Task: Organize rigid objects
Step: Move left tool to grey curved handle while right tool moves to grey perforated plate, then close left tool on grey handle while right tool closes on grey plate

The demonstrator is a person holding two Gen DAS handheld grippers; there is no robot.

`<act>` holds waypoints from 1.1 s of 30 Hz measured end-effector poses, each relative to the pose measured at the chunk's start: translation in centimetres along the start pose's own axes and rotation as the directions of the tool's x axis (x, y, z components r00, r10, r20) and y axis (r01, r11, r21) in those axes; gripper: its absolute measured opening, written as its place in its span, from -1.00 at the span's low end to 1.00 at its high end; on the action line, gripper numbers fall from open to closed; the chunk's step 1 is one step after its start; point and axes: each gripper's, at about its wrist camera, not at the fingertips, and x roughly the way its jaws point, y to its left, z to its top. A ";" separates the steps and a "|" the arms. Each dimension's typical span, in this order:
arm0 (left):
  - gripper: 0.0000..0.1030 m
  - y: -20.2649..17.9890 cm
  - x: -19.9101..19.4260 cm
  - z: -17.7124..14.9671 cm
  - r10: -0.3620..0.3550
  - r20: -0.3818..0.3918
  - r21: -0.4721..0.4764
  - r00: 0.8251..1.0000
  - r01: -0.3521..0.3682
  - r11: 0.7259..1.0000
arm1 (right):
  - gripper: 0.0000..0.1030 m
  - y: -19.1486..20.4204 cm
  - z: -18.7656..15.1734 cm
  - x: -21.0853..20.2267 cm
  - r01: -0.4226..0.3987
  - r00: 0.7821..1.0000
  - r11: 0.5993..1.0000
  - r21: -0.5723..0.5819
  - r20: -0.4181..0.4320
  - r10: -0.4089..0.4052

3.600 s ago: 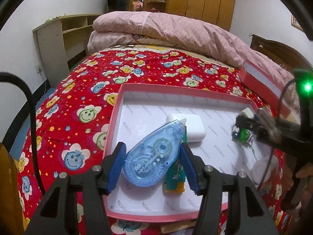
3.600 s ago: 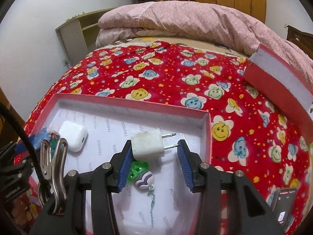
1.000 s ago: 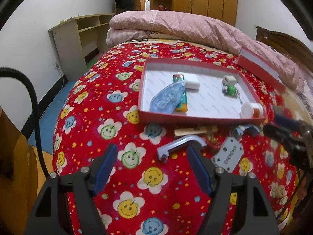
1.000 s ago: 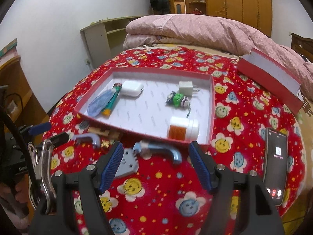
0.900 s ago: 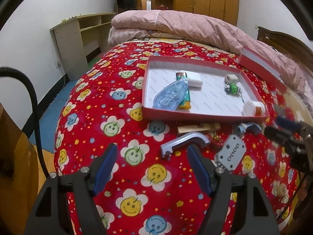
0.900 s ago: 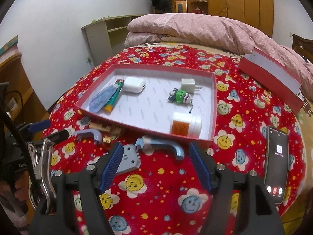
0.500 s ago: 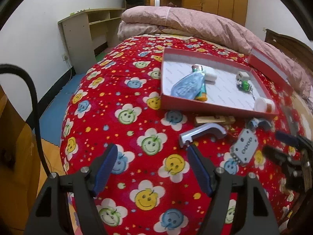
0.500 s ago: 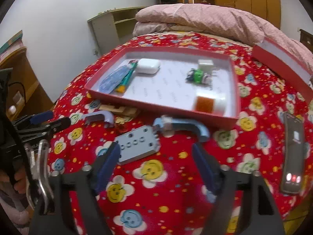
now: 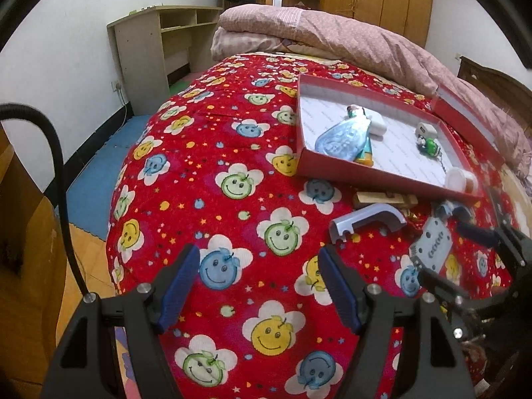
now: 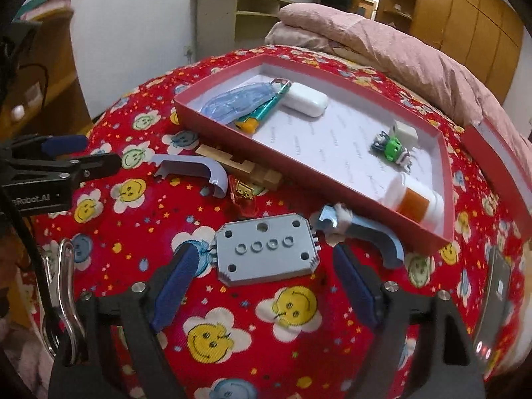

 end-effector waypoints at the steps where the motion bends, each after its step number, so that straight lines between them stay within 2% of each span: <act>1: 0.50 0.0 0.1 0.0 -0.002 -0.001 -0.001 1.000 0.002 1.000 | 0.64 0.0 0.1 0.3 0.003 1.000 1.000 -0.007 -0.008 -0.003; 6: 0.50 -0.1 0.3 -0.1 -0.008 -0.010 0.001 1.000 0.008 1.000 | 0.64 -0.4 0.1 1.3 -0.006 0.999 1.000 0.018 -0.042 0.007; 9: 0.50 -0.2 0.2 -0.2 -0.012 -0.010 0.004 1.000 0.012 1.000 | 0.40 -0.6 -0.1 1.1 -0.029 0.999 0.999 0.046 -0.034 0.030; 14: 0.50 -1.2 0.0 0.0 -0.028 -0.010 0.016 1.000 0.028 0.999 | 0.40 -0.3 -0.8 0.3 -0.014 1.000 0.999 0.052 -0.012 0.015; 20: 0.51 -3.7 -0.2 0.3 -0.089 0.003 0.045 0.996 0.089 0.995 | 0.40 -1.9 -2.2 -1.1 0.020 1.000 0.987 0.160 -0.011 -0.018; 25: 0.62 -6.3 0.9 0.6 -0.118 -0.004 0.078 0.993 0.118 0.990 | 0.40 -3.0 -3.4 -1.8 0.018 1.000 0.977 0.213 -0.018 -0.015; 33: 0.66 -7.8 3.1 1.0 -0.136 -0.009 0.051 0.991 0.136 0.989 | 0.40 -3.7 -4.4 -1.5 0.020 1.000 0.972 0.234 -0.007 -0.019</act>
